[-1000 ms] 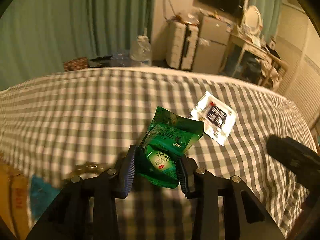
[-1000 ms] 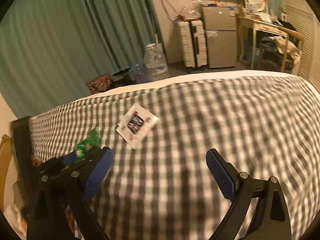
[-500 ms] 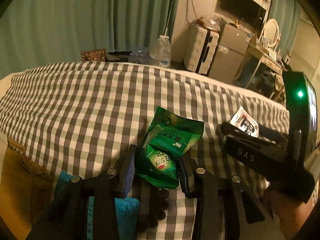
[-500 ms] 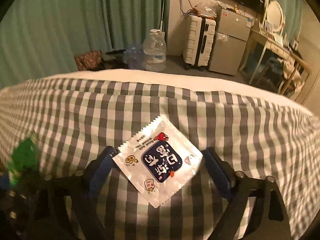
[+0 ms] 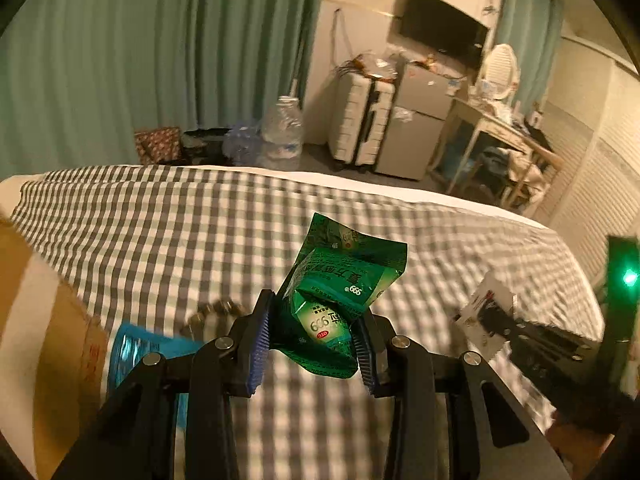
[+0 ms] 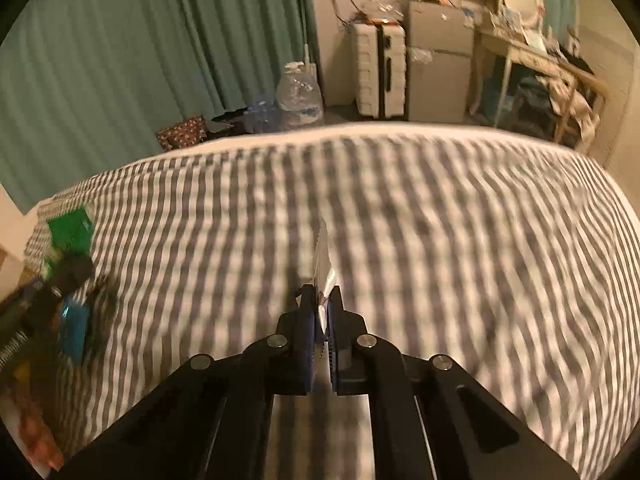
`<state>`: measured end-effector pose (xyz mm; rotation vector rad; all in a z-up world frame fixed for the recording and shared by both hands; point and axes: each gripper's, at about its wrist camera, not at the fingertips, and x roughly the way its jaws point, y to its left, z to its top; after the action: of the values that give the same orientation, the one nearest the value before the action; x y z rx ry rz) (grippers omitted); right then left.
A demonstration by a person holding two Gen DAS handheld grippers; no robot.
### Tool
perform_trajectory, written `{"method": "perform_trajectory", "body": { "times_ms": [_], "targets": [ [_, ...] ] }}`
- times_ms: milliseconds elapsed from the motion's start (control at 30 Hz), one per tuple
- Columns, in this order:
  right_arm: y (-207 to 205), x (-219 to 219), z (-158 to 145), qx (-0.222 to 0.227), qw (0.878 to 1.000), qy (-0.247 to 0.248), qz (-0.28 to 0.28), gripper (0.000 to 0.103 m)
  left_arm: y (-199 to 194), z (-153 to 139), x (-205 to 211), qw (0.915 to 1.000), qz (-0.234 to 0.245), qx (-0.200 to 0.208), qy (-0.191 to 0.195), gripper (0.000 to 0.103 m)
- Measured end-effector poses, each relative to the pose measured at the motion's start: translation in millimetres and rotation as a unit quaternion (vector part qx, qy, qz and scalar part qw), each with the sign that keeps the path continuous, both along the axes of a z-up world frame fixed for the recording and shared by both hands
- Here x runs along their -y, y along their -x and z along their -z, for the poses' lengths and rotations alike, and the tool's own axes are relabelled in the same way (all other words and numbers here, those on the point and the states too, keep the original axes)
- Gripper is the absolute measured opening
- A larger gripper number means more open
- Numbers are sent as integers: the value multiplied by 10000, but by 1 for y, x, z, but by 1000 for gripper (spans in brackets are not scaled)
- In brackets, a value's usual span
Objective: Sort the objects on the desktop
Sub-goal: 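Drop green packet into box with left gripper while right gripper drops sachet there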
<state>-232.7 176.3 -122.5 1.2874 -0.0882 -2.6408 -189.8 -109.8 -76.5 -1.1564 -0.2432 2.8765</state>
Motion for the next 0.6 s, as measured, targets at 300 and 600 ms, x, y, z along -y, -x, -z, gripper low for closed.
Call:
{"method": "perform_trajectory", "body": {
  "times_ms": [300,600],
  "targets": [
    [-101,-35,-41,-76,9974,708,-89,5,-78,-41,-6,9999,33,142,-5,38],
    [-180,-7,-102,-413,9918,1043,-616,5,-128,-78,1,9997,-63,149,-189,38]
  ]
}}
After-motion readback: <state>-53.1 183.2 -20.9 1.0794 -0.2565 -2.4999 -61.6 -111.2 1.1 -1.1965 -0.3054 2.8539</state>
